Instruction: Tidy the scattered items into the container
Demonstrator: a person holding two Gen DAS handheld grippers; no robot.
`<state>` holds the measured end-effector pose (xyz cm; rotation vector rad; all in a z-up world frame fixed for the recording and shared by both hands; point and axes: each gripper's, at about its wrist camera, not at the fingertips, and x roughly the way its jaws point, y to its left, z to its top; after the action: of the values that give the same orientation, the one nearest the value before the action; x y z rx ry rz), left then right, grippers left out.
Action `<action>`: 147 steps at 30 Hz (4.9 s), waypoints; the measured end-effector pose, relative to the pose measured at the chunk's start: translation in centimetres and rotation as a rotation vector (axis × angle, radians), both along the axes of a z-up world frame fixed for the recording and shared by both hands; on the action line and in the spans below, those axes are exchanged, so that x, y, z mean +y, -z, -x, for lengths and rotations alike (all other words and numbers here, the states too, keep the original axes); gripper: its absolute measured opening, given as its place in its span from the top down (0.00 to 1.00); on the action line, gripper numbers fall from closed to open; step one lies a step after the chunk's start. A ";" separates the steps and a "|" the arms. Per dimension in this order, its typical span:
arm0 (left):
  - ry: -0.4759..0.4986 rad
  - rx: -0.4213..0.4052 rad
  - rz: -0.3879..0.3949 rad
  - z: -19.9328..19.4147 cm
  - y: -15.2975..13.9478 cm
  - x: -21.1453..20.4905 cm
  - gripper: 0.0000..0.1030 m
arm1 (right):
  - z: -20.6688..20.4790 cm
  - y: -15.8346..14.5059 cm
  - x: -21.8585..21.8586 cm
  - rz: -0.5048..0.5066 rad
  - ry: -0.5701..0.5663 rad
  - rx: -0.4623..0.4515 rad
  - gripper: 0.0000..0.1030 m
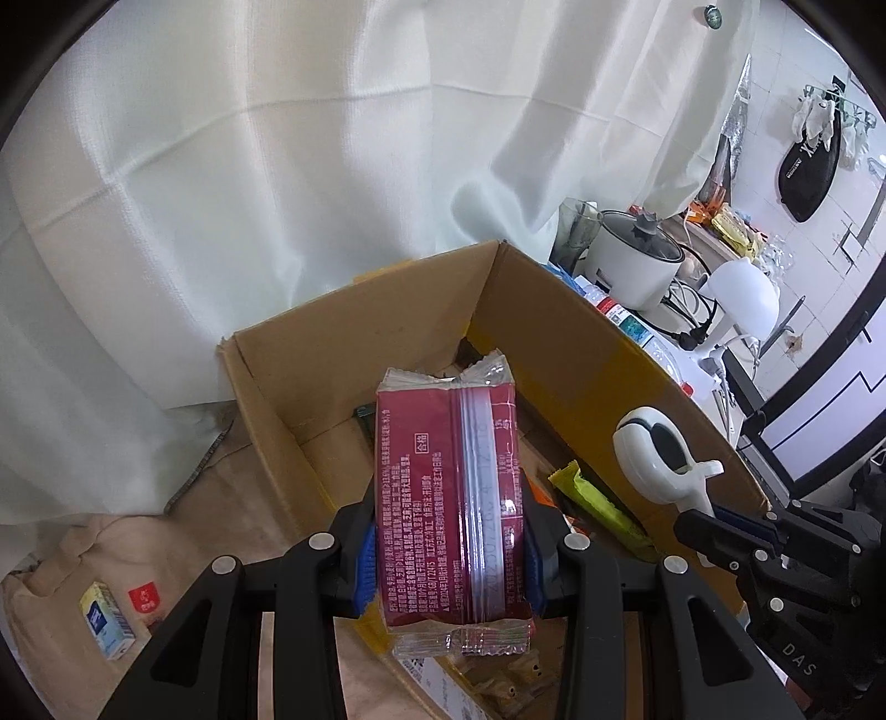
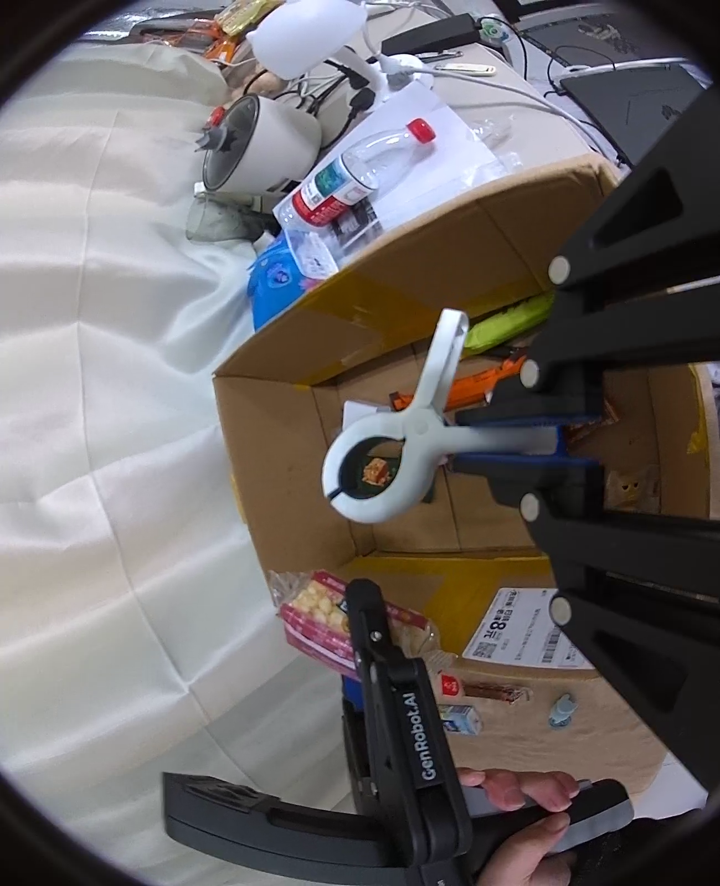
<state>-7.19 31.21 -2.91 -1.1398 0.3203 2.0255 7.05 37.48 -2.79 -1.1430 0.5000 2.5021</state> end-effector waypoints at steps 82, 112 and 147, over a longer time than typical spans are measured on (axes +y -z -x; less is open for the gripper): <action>-0.574 -0.122 0.246 -3.4 17.9 -28.3 0.00 | 14.7 6.3 -20.1 -0.018 -0.455 -0.172 0.09; -0.669 -0.094 0.137 -2.9 20.2 -32.3 0.76 | 23.2 14.3 -24.9 0.151 -0.595 -0.228 0.10; -0.744 -0.267 -0.043 -0.9 19.6 -37.5 0.86 | 24.8 15.2 -26.5 0.089 -0.634 -0.259 0.88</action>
<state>-6.30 -6.29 -22.53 -1.6431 -0.3360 2.4290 -17.70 10.97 -18.03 -1.8667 0.1936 2.7829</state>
